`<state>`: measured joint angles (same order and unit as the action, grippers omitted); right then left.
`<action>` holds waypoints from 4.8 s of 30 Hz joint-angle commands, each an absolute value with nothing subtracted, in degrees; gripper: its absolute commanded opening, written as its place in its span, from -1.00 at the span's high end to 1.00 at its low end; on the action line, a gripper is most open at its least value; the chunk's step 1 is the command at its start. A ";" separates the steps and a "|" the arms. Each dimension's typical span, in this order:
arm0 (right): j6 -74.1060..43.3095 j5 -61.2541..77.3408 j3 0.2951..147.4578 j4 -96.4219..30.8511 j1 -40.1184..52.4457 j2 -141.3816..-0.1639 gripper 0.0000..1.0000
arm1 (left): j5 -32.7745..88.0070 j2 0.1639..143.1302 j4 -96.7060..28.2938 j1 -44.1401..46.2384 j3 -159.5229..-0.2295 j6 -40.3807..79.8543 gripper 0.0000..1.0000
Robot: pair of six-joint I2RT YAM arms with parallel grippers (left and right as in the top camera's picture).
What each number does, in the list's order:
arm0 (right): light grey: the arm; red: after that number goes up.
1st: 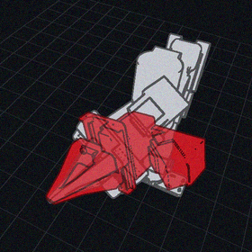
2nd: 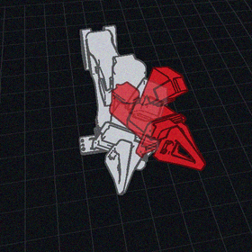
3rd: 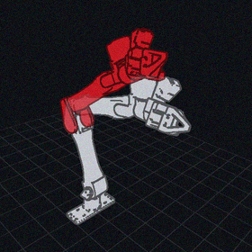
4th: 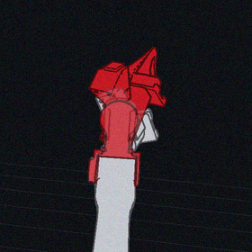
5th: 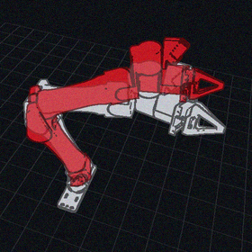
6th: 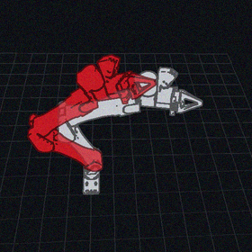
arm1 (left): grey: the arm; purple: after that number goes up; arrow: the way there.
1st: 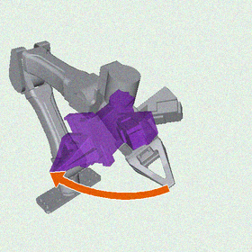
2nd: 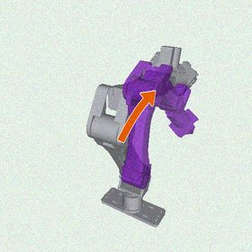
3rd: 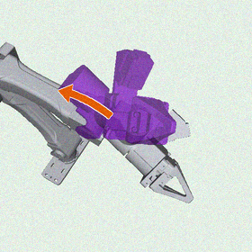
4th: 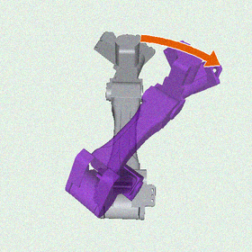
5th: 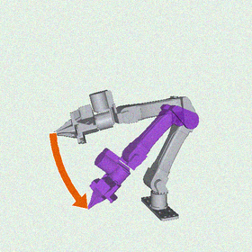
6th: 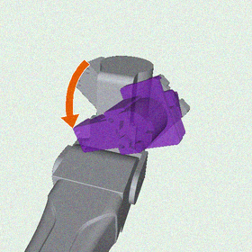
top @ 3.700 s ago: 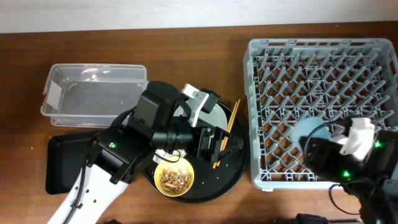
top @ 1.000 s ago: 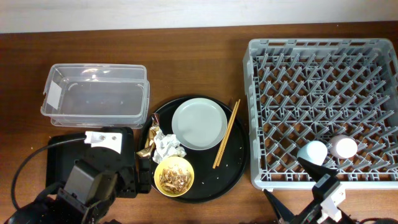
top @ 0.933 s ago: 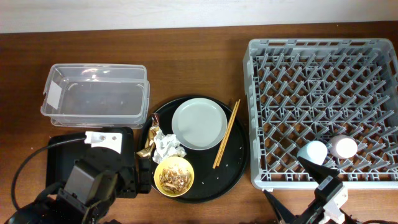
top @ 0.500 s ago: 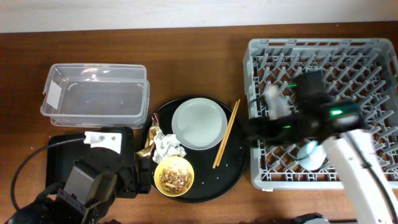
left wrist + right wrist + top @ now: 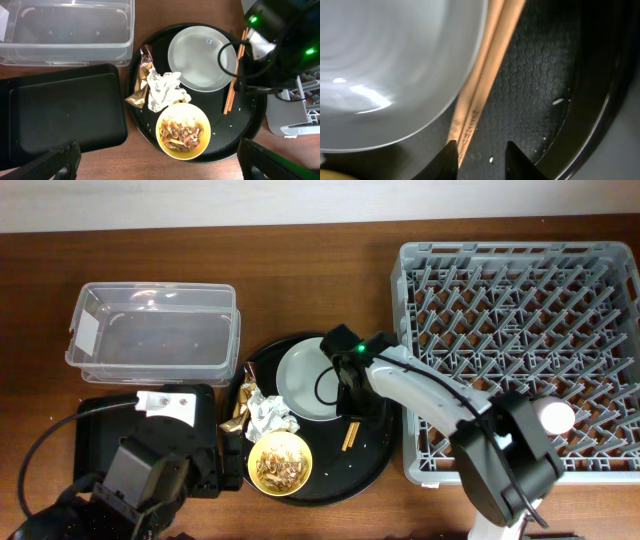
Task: Sort waste into correct bins and load items into the dishwasher rack
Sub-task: 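Grasp the wooden chopsticks with the right gripper, then place the chopsticks into the dish rack with the right gripper, then grasp the white plate with the right gripper and lift it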
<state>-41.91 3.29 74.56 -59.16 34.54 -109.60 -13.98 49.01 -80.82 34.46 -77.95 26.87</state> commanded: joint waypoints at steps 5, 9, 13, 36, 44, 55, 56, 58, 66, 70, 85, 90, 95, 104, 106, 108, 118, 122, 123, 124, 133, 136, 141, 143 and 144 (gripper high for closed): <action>-43.64 3.84 69.54 -51.75 34.35 -111.77 0.41 | -14.39 48.77 -80.71 34.44 -78.37 27.40 -1.00; -40.49 4.43 67.53 -50.68 32.84 -111.44 0.46 | -14.39 48.77 -80.71 34.44 -78.37 27.40 -1.00; -36.23 3.66 67.55 -53.25 32.91 -105.86 0.25 | -14.39 48.77 -80.71 34.44 -78.37 27.40 -1.00; -39.38 4.34 57.87 -42.50 26.28 -101.62 0.39 | -14.39 48.77 -80.71 34.44 -78.37 27.40 -1.00; -31.75 2.31 60.53 -45.65 32.58 -93.08 0.08 | -14.39 48.80 -80.71 34.44 -78.37 27.40 -1.00; -41.45 -0.71 57.49 -43.03 32.23 -101.80 0.55 | -14.39 48.80 -80.71 34.44 -78.37 27.40 -1.00; -42.37 -0.75 56.62 -43.00 32.23 -101.80 0.53 | -14.39 48.77 -80.71 34.44 -78.37 27.40 -1.00; -42.50 -0.71 53.91 -40.56 32.23 -101.80 0.60 | -14.39 48.77 -80.71 34.44 -78.37 27.40 -1.00; -31.24 -0.69 63.11 -51.48 32.25 -88.99 0.91 | -14.39 48.80 -80.71 34.44 -78.37 27.40 -1.00; -21.19 -15.70 66.50 -54.02 28.16 -74.46 0.91 | -14.39 48.80 -80.71 34.44 -78.37 27.40 -1.00; -27.51 7.73 72.99 -61.10 33.19 -81.43 -0.28 | -14.39 48.80 -80.71 34.44 -78.37 27.40 -1.00; -44.45 -5.23 65.01 -52.01 38.94 -97.89 0.08 | -14.39 48.80 -80.73 34.44 -78.37 27.40 -1.00; -44.49 -5.37 64.99 -49.98 38.92 -106.78 0.38 | -14.39 48.77 -80.71 34.44 -78.37 27.40 -1.00; -42.87 -8.84 67.88 -59.46 38.94 -98.08 0.91 | -14.39 48.80 -80.71 34.44 -78.37 27.40 -1.00; -36.84 -8.93 71.83 -61.82 38.94 -91.22 0.91 | -14.39 48.77 -80.71 34.44 -78.37 27.40 -1.00; -33.89 -12.51 73.78 -62.28 38.63 -83.18 0.91 | -14.39 48.80 -80.71 34.44 -78.37 27.40 -1.00; -16.05 -12.21 70.85 -58.24 19.00 -92.33 0.86 | -14.39 48.80 -80.71 34.44 -78.37 27.40 -1.00; -15.88 -0.14 76.77 -61.10 19.16 -79.20 -0.72 | -14.39 48.80 -80.71 34.44 -78.37 27.40 -1.00; -15.86 2.31 76.95 -60.66 19.16 -75.11 -0.69 | -14.39 48.80 -80.71 34.44 -78.37 27.40 -1.00; -15.86 6.59 76.95 -60.42 19.18 -72.20 -0.50 | -14.39 48.80 -80.71 34.44 -78.37 27.40 -1.00; -34.46 4.05 75.55 -51.90 30.04 -98.65 -0.01 | -14.39 48.80 -80.71 34.44 -78.37 27.40 -1.00; -36.29 10.44 75.55 -44.18 30.00 -113.23 0.00 | -14.39 48.80 -80.71 34.44 -78.37 27.40 -1.00; -36.58 10.81 75.31 -43.09 30.15 -114.83 0.87 | -14.39 48.80 -80.71 34.44 -78.37 27.40 -1.00; -36.45 10.02 75.33 -46.17 29.15 -112.75 0.91 | -14.39 48.77 -80.73 34.44 -78.37 27.40 -1.00; -35.57 9.37 75.33 -47.83 28.12 -109.54 0.91 | -14.39 48.80 -80.71 34.44 -78.37 27.40 -1.00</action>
